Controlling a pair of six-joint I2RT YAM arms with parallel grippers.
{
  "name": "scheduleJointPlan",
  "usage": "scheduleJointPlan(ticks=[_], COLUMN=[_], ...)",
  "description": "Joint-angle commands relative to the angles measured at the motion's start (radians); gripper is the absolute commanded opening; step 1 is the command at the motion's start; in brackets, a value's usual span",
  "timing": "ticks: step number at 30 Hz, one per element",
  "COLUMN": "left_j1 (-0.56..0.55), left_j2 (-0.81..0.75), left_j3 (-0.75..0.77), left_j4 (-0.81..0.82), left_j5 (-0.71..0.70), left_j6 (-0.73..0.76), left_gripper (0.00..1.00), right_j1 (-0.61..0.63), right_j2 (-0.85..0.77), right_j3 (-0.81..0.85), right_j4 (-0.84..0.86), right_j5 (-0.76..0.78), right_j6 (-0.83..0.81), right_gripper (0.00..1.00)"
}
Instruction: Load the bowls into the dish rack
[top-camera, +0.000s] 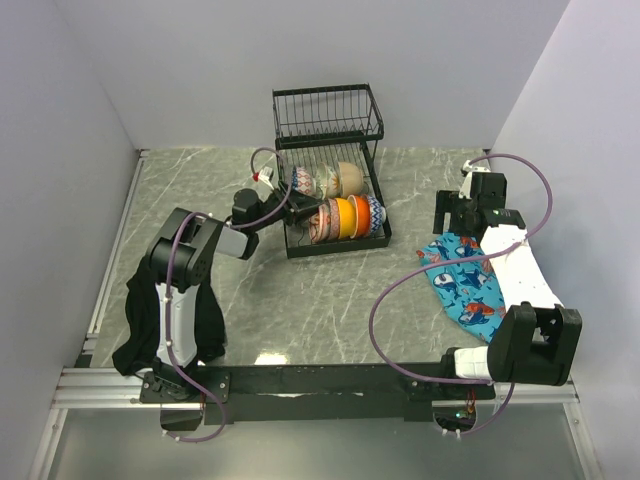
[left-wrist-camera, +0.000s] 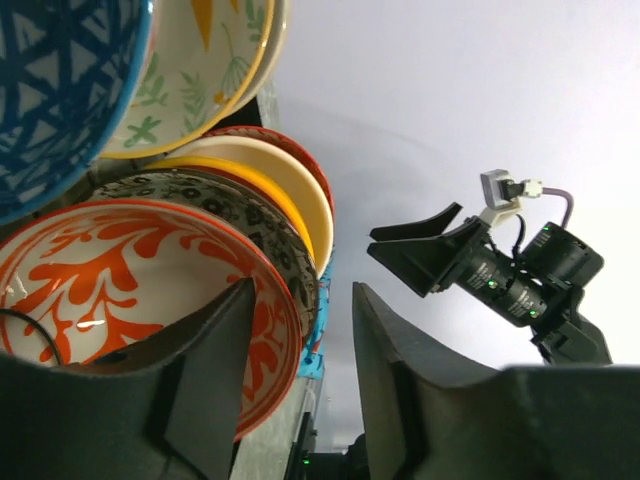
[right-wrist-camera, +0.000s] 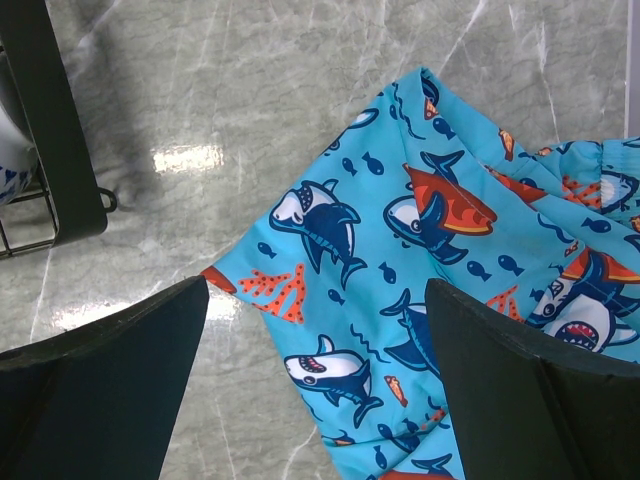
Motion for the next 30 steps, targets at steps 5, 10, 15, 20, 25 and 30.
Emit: scheduleJointPlan(ticks=[5, 10, 15, 20, 25, 30], left_j1=[0.019, 0.051, 0.089, 0.148, 0.179, 0.195], left_j2=[-0.089, -0.165, -0.266, -0.463, -0.645, -0.785], left_j3=[0.032, 0.017, 0.032, 0.084, 0.175, 0.212], left_j4=[-0.112, -0.204, -0.395, -0.729, -1.135, -1.323], left_j5=[0.035, 0.051, 0.091, 0.146, 0.186, -0.013], left_j6=[0.122, 0.228, 0.388, 0.622, 0.973, 1.258], left_gripper=[0.59, 0.61, 0.67, 0.97, 0.97, 0.96], right_j1=[-0.001, -0.002, -0.001, -0.002, -0.004, -0.001], right_j2=[-0.041, -0.042, -0.059, -0.087, -0.131, -0.099], right_j3=[-0.016, -0.019, -0.026, -0.015, 0.039, 0.167], right_j4=[0.021, 0.023, 0.032, 0.028, -0.031, -0.153], right_j5=[-0.011, -0.013, -0.026, -0.063, -0.135, 0.058], right_j6=[0.01, 0.01, 0.024, 0.036, 0.023, 0.15], right_gripper=[0.97, 0.97, 0.98, 1.0, 1.0, 1.0])
